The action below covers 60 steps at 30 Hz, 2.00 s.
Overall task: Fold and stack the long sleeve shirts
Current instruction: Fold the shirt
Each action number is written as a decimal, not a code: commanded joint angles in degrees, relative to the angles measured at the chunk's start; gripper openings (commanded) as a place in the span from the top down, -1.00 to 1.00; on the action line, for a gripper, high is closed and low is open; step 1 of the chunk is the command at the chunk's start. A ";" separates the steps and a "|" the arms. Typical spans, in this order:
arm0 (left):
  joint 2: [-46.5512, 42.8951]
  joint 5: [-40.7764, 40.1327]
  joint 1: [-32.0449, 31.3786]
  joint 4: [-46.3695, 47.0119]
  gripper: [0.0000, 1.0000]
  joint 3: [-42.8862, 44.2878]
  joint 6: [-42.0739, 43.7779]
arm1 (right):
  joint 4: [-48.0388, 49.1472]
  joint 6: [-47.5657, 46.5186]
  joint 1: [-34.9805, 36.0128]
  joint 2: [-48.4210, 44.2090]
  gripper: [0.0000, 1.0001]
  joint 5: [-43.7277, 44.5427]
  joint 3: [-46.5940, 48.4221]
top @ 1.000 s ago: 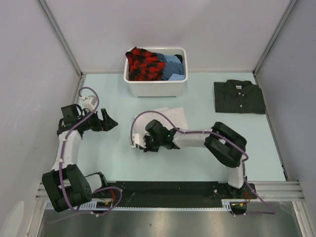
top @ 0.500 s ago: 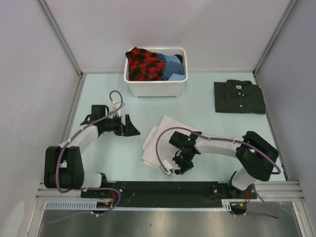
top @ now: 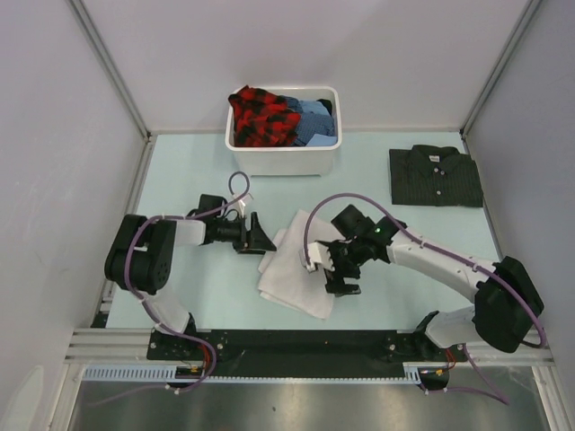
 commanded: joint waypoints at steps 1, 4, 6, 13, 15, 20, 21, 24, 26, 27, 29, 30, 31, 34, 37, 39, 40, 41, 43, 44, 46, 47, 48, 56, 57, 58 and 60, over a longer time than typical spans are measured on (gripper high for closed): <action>6.60 0.12 -2.34 6.35 -0.61 0.82 -2.14 | 0.75 6.13 -4.51 -1.35 -0.87 3.31 4.46; 11.35 3.55 -4.71 10.67 -0.51 0.82 -5.13 | 0.04 6.92 -7.14 -2.05 -0.95 6.31 6.04; 12.50 4.17 -5.77 11.28 -0.47 1.43 -5.39 | 0.22 7.62 -9.07 -2.58 -0.99 7.36 6.31; 10.68 3.38 -4.29 10.76 0.49 3.02 -7.41 | -0.22 9.73 -10.66 -3.37 -0.99 8.42 6.93; 7.69 2.16 -2.19 4.48 0.94 4.23 -5.85 | 0.65 10.26 -10.75 -3.64 -0.99 8.94 6.40; -4.53 -4.95 -0.59 -21.54 1.00 12.75 9.96 | 3.64 14.56 -12.85 -2.85 -0.99 9.56 5.00; -7.68 -7.32 -0.51 -30.03 1.00 16.86 12.08 | 4.25 15.87 -13.38 -2.41 -0.99 9.56 4.99; -13.05 -15.15 -0.24 -43.24 1.00 24.95 18.94 | 6.28 21.50 -16.37 -1.10 -1.00 8.60 5.52; -15.26 -20.34 -0.24 -50.02 1.00 30.31 22.98 | 7.42 26.40 -18.39 -0.39 -0.99 7.37 6.22; -16.75 -22.18 -0.68 -51.72 1.00 31.91 23.95 | 7.69 28.08 -20.75 0.05 -0.99 6.84 6.92; -17.11 -29.90 -2.17 -56.63 1.00 37.08 25.28 | 8.21 34.30 -23.48 1.28 -0.99 4.31 7.54; -16.68 -32.11 -4.61 -57.87 1.00 38.51 25.28 | 8.39 36.69 -26.89 1.72 -0.99 2.98 7.98; -16.41 -34.39 -6.03 -58.58 1.00 39.48 24.58 | 8.48 38.72 -28.40 2.59 -0.99 1.67 8.51; -12.66 -42.75 -12.36 -58.68 1.00 41.16 20.28 | 9.27 46.98 -36.22 3.91 -0.99 -4.22 8.25; -5.64 -45.92 -19.21 -58.50 1.00 43.44 14.15 | 9.79 55.33 -44.63 4.80 -0.99 -10.90 6.50; -2.11 -51.59 -26.29 -55.35 1.00 44.76 10.62 | 9.88 58.49 -48.78 6.03 -0.99 -15.74 5.09; -0.17 -53.12 -28.78 -55.16 0.99 46.07 9.30 | 9.89 61.21 -51.85 6.46 -0.99 -17.40 4.39; 4.81 -52.87 -30.89 -55.16 0.99 49.74 8.41 | 9.97 62.11 -53.28 7.25 -0.99 -20.20 2.90; 9.84 -53.92 -36.44 -55.16 0.95 54.32 4.38 | 10.23 63.69 -55.39 7.96 -0.99 -21.37 1.75; 16.22 -54.01 -37.76 -55.08 0.95 60.26 2.97 | 10.15 64.05 -57.75 8.05 -0.99 -22.51 0.61; 21.97 -58.05 -42.15 -55.16 0.94 66.79 0.59 | 9.54 64.49 -60.22 8.93 -0.99 -23.22 -0.10; 24.08 -57.54 -43.21 -54.81 0.94 72.30 0.06 | 9.01 64.14 -62.41 9.19 -0.99 -24.44 -0.28; 27.67 -56.57 -44.61 -54.38 0.93 74.36 -1.86 | 8.66 64.05 -63.30 9.72 -0.99 -24.80 -0.89; 31.93 -43.13 -46.21 -46.29 -0.92 82.73 -6.98 | 7.59 66.59 -66.04 12.27 -1.00 -24.80 -3.79; 30.97 -42.07 -45.77 -46.29 -0.96 82.38 -6.19 | 8.91 67.64 -66.04 12.53 -0.99 -24.80 -4.14; 27.57 -41.02 -45.25 -45.76 -0.97 81.34 -5.75 | 9.61 68.87 -66.04 12.79 -0.99 -24.54 -5.02; 22.29 -36.55 -42.80 -42.17 -0.99 74.50 -4.96 | 11.80 71.94 -65.69 12.97 -0.99 -24.28 -6.25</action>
